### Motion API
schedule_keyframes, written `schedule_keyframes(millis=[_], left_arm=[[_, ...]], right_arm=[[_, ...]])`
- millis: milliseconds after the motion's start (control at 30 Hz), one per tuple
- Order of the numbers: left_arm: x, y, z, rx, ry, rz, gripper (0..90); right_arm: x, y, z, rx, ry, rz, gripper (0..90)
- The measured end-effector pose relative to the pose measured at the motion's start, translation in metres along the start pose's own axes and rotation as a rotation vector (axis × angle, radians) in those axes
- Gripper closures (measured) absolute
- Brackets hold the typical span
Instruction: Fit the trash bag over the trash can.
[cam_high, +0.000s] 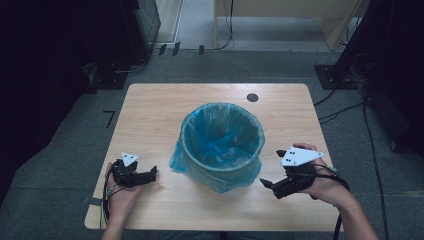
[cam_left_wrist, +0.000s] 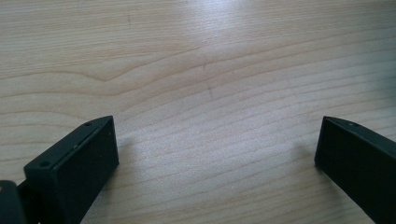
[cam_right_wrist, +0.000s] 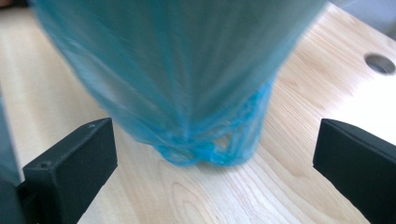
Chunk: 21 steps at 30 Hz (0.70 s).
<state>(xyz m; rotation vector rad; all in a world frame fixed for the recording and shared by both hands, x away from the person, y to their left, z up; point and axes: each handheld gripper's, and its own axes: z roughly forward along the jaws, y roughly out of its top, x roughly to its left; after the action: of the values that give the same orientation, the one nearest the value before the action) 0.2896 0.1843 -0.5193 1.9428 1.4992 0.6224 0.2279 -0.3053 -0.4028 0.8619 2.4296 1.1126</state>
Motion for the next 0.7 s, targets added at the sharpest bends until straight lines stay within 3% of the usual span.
schedule_keyframes(millis=[367,700], left_arm=[[0.0,0.0,0.0,0.0,0.0,0.0,0.0],[0.0,0.0,0.0,0.0,0.0,0.0,0.0]], right_arm=[[-0.021,-0.028,0.015,0.026,-0.148,0.203,0.0],[-0.041,-0.061,0.024,0.055,-0.221,0.305,0.0]])
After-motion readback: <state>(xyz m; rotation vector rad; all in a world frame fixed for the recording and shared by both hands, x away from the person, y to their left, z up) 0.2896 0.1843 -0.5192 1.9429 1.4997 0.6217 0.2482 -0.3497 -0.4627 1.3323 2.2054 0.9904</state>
